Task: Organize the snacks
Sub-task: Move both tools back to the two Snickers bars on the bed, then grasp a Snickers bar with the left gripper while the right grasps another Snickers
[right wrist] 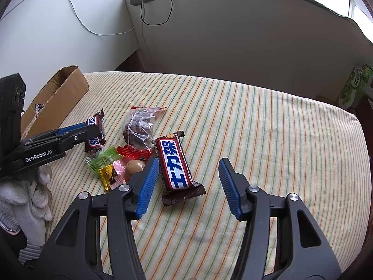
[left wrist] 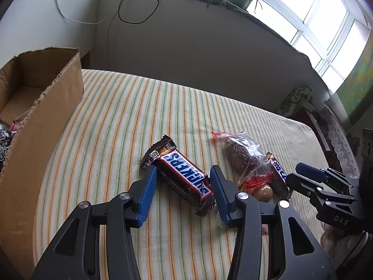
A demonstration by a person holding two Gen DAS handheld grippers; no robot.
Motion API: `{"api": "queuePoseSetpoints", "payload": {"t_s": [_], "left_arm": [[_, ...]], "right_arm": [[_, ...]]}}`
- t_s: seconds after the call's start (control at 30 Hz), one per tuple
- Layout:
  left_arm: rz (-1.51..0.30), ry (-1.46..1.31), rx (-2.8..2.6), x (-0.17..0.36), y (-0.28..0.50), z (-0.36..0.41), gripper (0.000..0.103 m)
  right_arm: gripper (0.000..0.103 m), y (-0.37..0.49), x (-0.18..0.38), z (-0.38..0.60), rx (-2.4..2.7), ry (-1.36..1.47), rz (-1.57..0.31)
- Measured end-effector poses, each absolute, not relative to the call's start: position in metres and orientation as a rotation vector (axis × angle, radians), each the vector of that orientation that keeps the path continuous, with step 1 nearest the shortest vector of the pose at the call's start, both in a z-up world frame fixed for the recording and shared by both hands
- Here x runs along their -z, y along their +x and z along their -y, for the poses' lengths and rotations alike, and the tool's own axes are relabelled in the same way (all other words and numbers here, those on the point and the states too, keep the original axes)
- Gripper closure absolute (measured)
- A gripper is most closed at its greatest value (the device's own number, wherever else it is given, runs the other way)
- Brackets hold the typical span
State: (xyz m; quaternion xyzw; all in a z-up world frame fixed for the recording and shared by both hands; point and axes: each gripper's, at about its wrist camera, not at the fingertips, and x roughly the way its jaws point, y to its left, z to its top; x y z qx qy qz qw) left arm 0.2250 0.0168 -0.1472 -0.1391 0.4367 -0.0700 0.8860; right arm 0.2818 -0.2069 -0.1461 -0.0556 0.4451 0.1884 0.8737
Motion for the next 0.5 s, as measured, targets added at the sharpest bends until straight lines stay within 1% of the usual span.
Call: {"api": "queuePoseSetpoints", "payload": {"t_s": [0.1, 0.17, 0.23, 0.43, 0.5], "left_arm": [[-0.907, -0.233, 0.131, 0.148, 0.228, -0.008, 0.057], [-0.908, -0.211, 0.125, 0.150, 0.232, -0.003, 0.050], [-0.904, -0.178, 0.117, 0.150, 0.234, 0.002, 0.048], [-0.899, -0.144, 0.106, 0.151, 0.238, 0.005, 0.048], [-0.896, -0.134, 0.101, 0.152, 0.238, 0.004, 0.052]], "right_arm": [[0.047, 0.285, 0.149, 0.200, -0.391, -0.137, -0.927], [0.047, 0.287, 0.152, 0.197, -0.386, -0.150, -0.927], [0.047, 0.288, 0.155, 0.194, -0.401, -0.155, -0.917], [0.047, 0.287, 0.155, 0.190, -0.398, -0.185, -0.908], [0.047, 0.286, 0.155, 0.189, -0.392, -0.203, -0.905]]}}
